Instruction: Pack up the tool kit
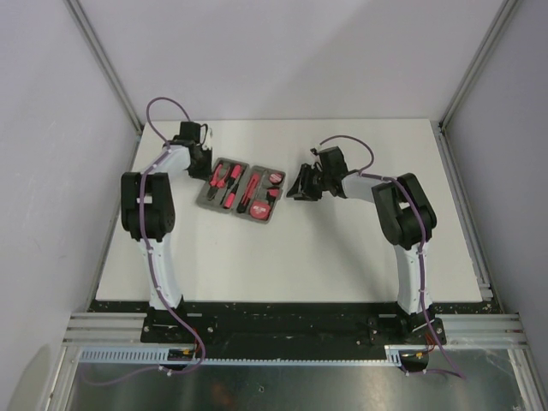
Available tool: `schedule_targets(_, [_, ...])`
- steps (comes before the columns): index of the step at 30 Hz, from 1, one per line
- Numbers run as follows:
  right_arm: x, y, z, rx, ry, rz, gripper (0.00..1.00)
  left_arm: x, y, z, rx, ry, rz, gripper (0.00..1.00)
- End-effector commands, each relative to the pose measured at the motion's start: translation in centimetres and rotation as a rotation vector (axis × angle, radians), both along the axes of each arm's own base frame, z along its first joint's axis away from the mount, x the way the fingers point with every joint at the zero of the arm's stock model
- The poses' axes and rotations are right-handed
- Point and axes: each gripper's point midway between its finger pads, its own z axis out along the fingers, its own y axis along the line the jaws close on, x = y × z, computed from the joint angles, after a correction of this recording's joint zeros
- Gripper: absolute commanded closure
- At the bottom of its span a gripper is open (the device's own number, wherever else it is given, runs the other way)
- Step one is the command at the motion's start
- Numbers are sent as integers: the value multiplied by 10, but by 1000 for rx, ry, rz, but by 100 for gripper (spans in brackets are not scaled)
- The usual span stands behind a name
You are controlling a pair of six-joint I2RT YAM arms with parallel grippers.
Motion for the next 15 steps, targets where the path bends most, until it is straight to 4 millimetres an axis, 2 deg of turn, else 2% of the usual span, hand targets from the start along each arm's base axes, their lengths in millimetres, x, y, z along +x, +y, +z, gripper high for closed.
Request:
schedule_targets(1, [-17,-18,-50,-154,86,-12,57,-27,-20,-31,-88,108,-84,98])
schedule_targets(9, [-16,-17,-47,-161,73,-12,57,-33,-12,-36,-65,123,-54,100])
schedule_targets(10, [-15,-16,-46,-162,68,-11,57,-34,-11,-36,-64,124,-51,99])
schedule_targets(13, [-11,-15,-45,-170,62,-12,57,-35,-11,-36,-64,126,-43,85])
schedule_targets(14, [-9,-15,-44,-175,60,-12,57,-35,-11,-36,-68,127,-40,82])
schedule_targets(15, [-6,-15,-44,-182,55,-12,57,-35,-12,-36,-71,127,-40,84])
